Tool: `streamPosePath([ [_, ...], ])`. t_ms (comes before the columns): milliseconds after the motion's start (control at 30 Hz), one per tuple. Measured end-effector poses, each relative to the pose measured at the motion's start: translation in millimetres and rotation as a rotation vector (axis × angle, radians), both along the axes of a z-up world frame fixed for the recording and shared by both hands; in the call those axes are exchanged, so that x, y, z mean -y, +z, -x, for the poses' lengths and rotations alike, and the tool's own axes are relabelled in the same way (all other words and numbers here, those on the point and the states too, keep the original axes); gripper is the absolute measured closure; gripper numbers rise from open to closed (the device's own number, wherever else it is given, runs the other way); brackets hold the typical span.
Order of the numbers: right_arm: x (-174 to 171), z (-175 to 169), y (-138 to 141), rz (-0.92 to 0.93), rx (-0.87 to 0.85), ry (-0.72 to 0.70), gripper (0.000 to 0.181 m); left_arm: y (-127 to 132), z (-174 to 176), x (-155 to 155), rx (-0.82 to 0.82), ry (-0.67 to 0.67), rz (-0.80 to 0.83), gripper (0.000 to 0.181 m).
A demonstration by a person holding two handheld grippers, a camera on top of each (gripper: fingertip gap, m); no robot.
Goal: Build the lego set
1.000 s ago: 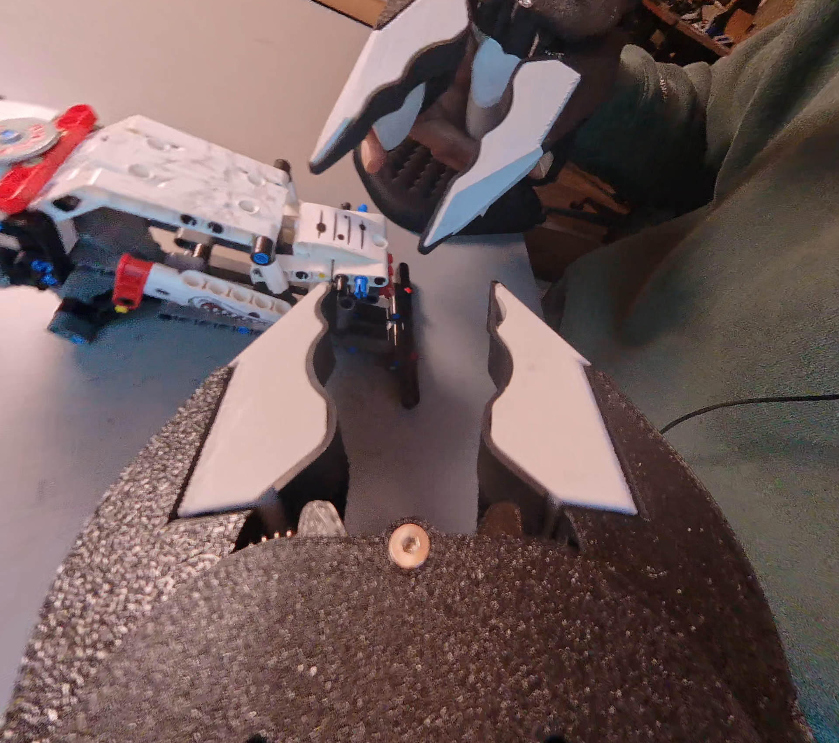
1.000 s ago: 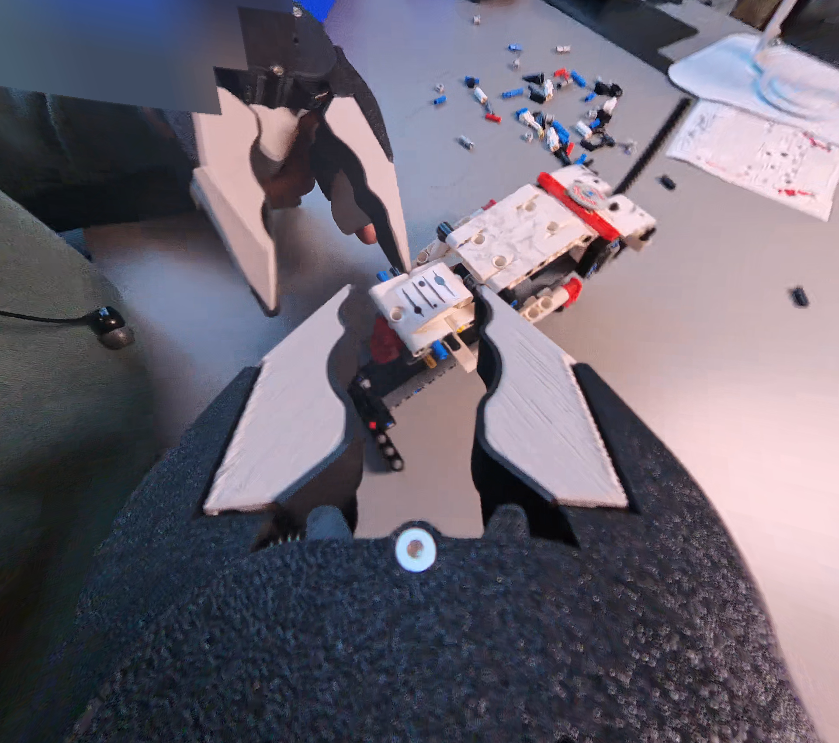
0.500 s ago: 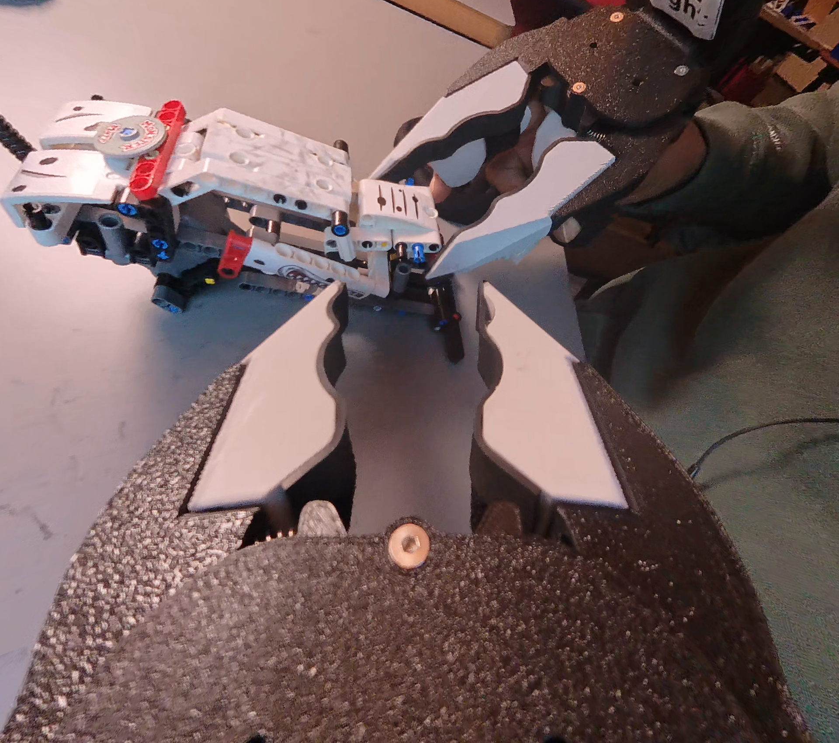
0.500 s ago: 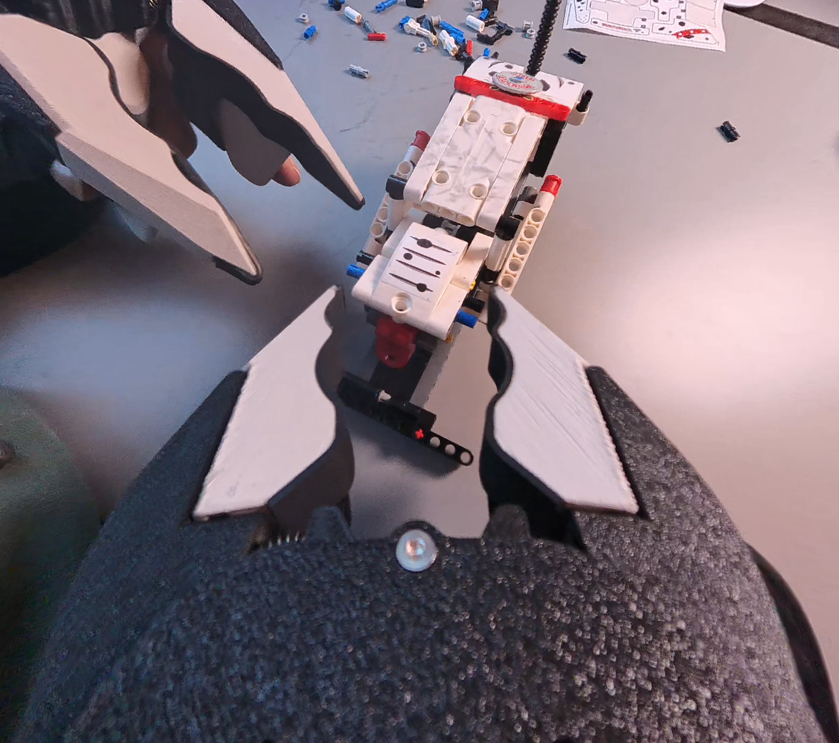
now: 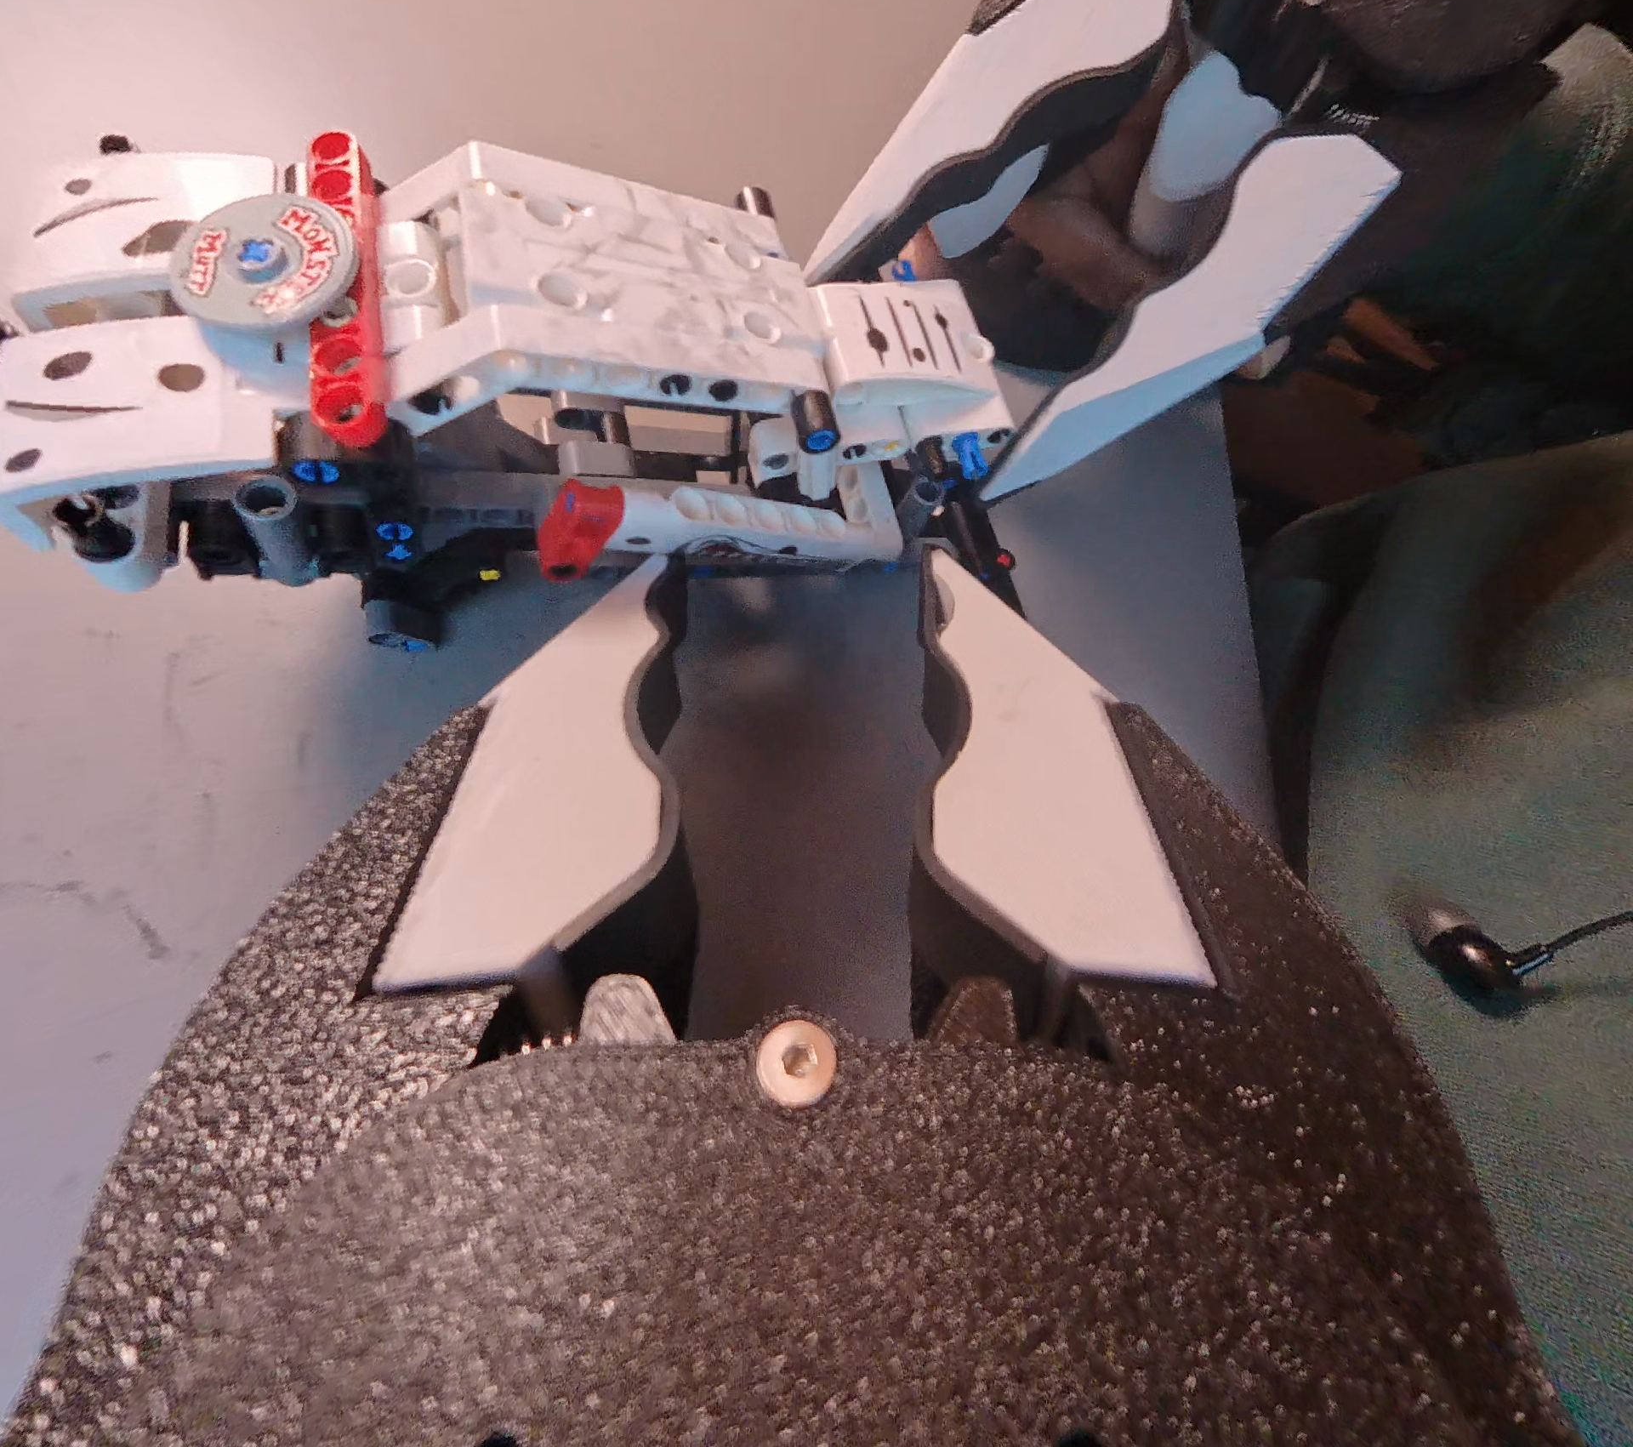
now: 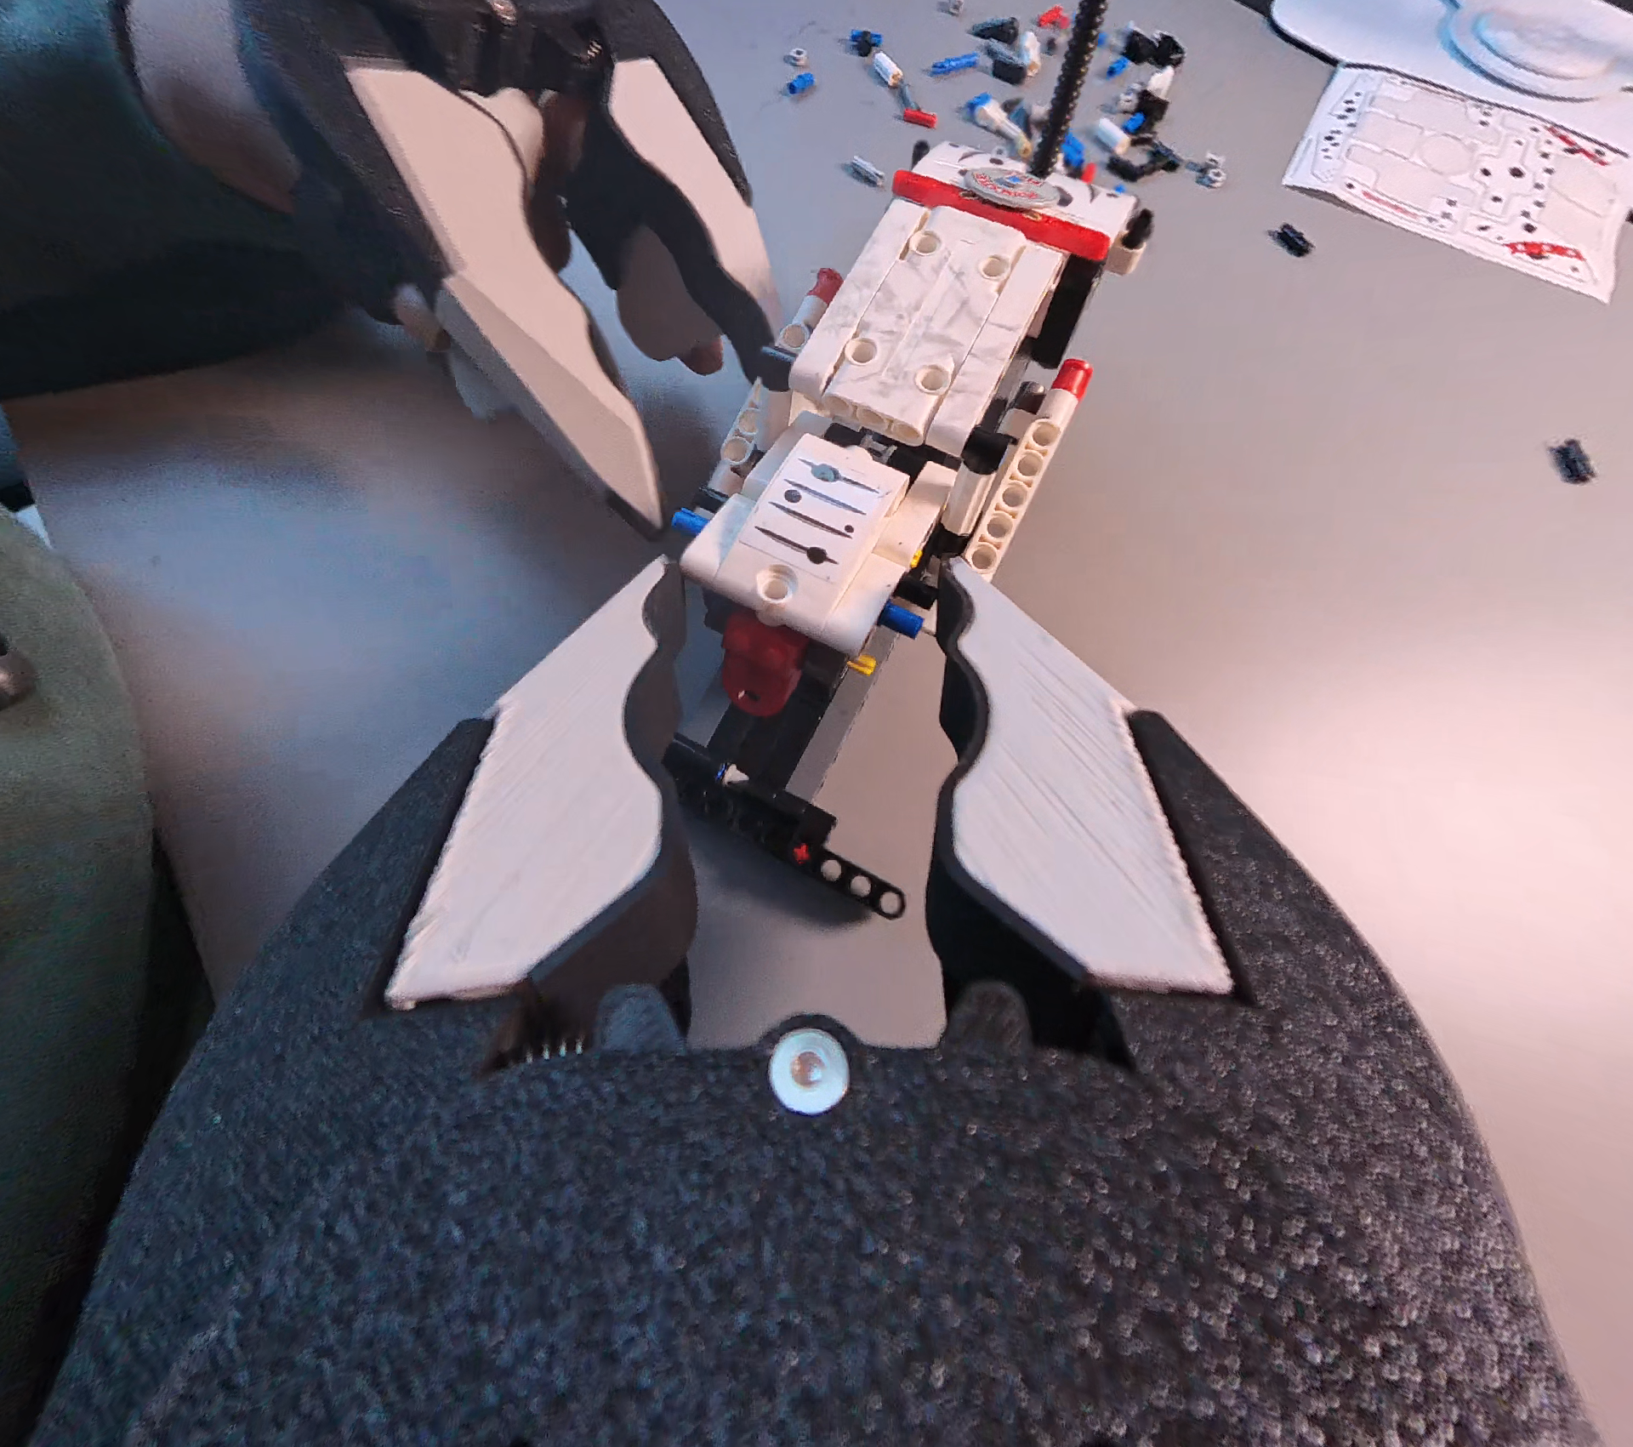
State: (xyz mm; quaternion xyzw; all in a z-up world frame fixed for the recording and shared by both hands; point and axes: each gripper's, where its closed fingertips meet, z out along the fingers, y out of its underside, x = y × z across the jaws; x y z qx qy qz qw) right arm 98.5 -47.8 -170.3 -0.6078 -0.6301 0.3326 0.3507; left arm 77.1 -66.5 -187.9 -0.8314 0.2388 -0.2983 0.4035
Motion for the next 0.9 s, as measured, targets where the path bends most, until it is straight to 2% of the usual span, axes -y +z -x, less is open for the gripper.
streamPosePath([
  [133, 11, -1, 5, 0.017, -0.043, 0.071, 0.126, 0, 3, -2, 0.035, 0.008, 0.013, 0.130],
  [233, 11, -3, 15, 0.066, -0.087, 0.093, 0.134, 0, 3, -3, 0.044, 0.007, 0.013, 0.130],
  [300, 8, -4, 14, 0.072, -0.082, 0.095, 0.140, 0, 3, -3, 0.054, 0.004, 0.018, 0.131],
  [633, 4, -4, 11, 0.185, -0.057, 0.103, 0.139, 3, 6, -7, 0.084, 0.040, 0.015, 0.133],
  [900, 5, -10, 10, 0.166, 0.017, 0.160, 0.144, 6, 2, -5, 0.087, 0.025, 0.003, 0.128],
])
